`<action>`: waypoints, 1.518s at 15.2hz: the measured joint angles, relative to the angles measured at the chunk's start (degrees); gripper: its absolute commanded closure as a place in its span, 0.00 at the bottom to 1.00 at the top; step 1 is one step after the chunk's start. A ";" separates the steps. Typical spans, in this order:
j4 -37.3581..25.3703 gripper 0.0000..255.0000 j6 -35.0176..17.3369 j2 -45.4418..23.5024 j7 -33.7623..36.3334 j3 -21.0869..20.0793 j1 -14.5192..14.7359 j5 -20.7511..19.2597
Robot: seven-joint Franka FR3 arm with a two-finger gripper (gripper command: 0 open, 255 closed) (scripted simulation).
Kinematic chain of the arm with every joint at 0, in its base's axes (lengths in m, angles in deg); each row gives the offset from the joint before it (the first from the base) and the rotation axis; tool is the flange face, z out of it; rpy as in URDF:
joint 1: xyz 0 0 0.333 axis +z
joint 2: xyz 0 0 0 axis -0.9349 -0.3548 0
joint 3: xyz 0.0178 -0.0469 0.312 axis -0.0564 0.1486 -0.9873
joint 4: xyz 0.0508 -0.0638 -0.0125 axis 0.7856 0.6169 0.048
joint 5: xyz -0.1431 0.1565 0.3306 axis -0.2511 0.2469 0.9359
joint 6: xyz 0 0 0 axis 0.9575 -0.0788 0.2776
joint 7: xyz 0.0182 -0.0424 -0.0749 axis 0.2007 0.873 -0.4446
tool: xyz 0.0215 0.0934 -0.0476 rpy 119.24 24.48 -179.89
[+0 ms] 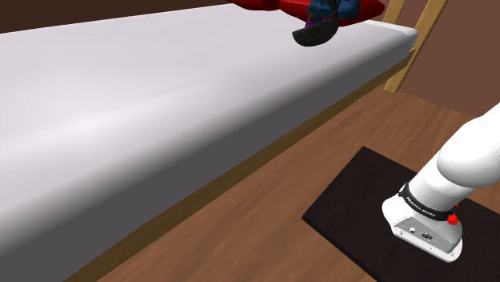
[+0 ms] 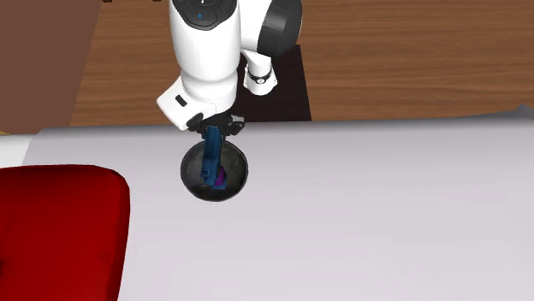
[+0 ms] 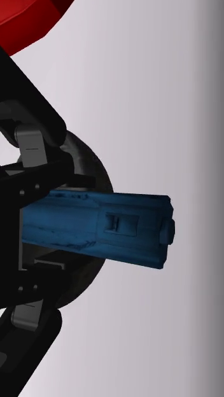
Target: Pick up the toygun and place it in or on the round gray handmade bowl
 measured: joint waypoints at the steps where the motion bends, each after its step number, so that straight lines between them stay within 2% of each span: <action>1: 0.24 1.00 -0.25 0.14 0.07 -0.01 0.01 -0.01; 6: 0.60 1.00 -0.47 0.38 0.07 0.02 0.00 -0.01; 7: 0.66 0.00 -0.49 0.42 0.08 0.02 0.01 -0.01; 13: 0.86 0.00 -0.53 0.17 0.05 0.03 0.00 0.01; 15: -1.61 0.00 1.77 -0.02 0.19 -0.34 0.21 0.01; 18: -8.68 0.00 6.45 -2.44 -0.10 -0.74 0.42 0.00; 23: -9.60 0.00 7.39 -2.46 -0.17 -0.80 0.44 -0.02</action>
